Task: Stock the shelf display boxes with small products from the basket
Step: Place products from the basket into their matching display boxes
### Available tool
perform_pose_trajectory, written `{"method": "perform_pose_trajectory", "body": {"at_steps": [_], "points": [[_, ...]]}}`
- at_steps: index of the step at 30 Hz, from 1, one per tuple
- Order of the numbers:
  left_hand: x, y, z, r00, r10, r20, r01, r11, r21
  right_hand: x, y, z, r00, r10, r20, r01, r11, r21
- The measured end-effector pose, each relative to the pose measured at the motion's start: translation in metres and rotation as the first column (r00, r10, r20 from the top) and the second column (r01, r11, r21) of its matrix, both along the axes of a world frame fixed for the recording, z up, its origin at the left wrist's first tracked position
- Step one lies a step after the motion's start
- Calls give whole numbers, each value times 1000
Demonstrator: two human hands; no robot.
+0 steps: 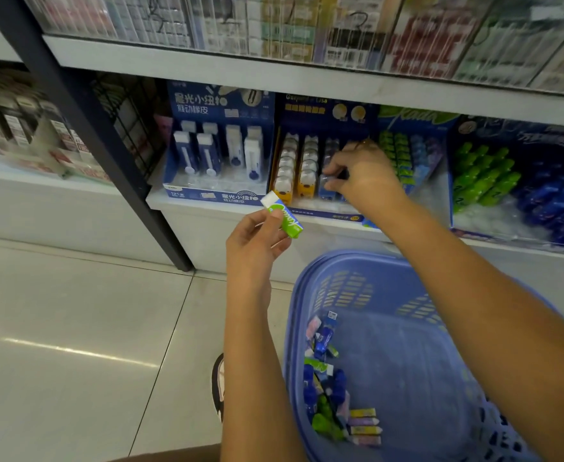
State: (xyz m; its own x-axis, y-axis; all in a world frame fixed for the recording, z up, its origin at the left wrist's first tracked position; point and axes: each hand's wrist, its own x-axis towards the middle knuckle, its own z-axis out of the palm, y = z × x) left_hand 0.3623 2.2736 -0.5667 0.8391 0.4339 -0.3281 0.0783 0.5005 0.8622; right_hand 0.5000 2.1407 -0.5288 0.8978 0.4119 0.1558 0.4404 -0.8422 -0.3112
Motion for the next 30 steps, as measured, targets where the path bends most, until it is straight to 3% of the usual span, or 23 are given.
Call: {"method": "perform_pose_trajectory", "body": {"at_steps": [5,10,13,17,19,20,21,23,26,28,30], "points": [[1,-14,7,996,-86,38,86,996,-2,2,2,14,994,-20,-103,7,991,-132],[3,-30,12,998,-52,35,55,993,-106,-58,-29,4,987,155,-46,-137,952,272],[6,-43,18,993,-110,51,114,990,-83,-92,-50,-5,958,287,23,-273,881,386],[9,-69,26,965,-257,51,259,964,-55,-109,-71,-2,955,217,203,-286,855,433],[14,-83,27,958,-287,24,286,957,55,-104,-83,3,955,115,272,-239,845,479],[18,-91,25,955,-296,9,290,940,181,-97,-89,6,961,38,275,-181,838,515],[22,-98,22,951,-308,-9,290,887,358,-89,-96,9,969,-51,244,-96,825,557],[26,-109,12,937,-340,-76,296,659,691,-70,-107,10,973,-179,145,61,807,587],[29,-116,-5,896,-414,-162,331,379,864,-45,-111,1,977,-195,87,128,861,492],[28,-118,-13,882,-437,-178,336,317,887,-36,-106,-6,984,-160,82,105,881,461],[28,-119,-18,891,-427,-152,312,333,890,-31,-100,-10,989,-118,88,70,903,425]]}}
